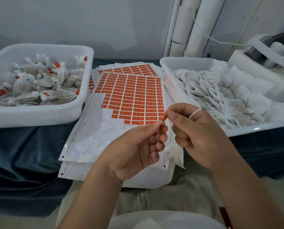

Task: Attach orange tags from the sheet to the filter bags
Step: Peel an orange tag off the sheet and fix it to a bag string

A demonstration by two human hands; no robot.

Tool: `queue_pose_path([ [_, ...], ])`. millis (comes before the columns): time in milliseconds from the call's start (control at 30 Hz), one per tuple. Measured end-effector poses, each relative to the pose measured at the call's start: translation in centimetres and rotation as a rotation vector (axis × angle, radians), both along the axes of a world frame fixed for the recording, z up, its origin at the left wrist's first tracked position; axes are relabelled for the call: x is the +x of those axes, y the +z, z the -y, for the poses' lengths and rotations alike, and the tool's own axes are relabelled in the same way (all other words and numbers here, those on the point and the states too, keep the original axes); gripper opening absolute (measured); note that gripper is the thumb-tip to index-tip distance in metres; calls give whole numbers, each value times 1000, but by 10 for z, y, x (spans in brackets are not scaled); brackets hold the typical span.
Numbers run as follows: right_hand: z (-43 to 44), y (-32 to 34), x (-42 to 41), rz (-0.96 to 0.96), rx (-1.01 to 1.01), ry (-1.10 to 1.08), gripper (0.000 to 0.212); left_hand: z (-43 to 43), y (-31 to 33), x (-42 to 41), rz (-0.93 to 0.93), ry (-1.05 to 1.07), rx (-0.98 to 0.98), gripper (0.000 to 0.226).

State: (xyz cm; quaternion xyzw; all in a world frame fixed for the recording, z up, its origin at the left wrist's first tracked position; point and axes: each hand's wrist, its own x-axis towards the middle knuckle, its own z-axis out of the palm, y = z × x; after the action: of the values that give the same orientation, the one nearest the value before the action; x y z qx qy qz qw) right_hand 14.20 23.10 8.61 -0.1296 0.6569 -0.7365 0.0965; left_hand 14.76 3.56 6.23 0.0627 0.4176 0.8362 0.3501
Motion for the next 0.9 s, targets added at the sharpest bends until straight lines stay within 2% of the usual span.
queue_pose_path([
  [133,1,-3,-1,4,18,-22,27,2,-4,-3,-10,75,-6,16],
  [200,4,-4,-2,-7,58,-86,27,0,-7,-5,-29,185,-115,18],
  [233,6,-6,-3,2,61,-131,29,-2,-12,-8,-92,283,-294,22],
  [300,9,-7,-5,43,21,-211,31,-3,-25,-14,-328,511,-811,25],
  [333,10,-7,-7,57,-7,-237,32,-4,-30,-17,-447,592,-997,24],
  [367,10,-7,-8,61,-31,-252,33,-3,-32,-19,-521,626,-1096,24],
  [433,11,-7,-8,55,-62,-249,33,-1,-36,-23,-550,657,-1054,22],
  [500,10,-6,-9,65,-100,-219,32,0,-36,-24,-527,656,-952,8],
  [600,10,-6,-8,95,-175,-156,33,-3,-34,-19,-598,564,-920,32],
  [733,13,-2,-2,108,-245,-22,36,-11,-27,-8,-764,392,-878,29],
  [900,18,2,6,-43,-89,-23,39,-14,-20,3,-944,350,-723,47],
])
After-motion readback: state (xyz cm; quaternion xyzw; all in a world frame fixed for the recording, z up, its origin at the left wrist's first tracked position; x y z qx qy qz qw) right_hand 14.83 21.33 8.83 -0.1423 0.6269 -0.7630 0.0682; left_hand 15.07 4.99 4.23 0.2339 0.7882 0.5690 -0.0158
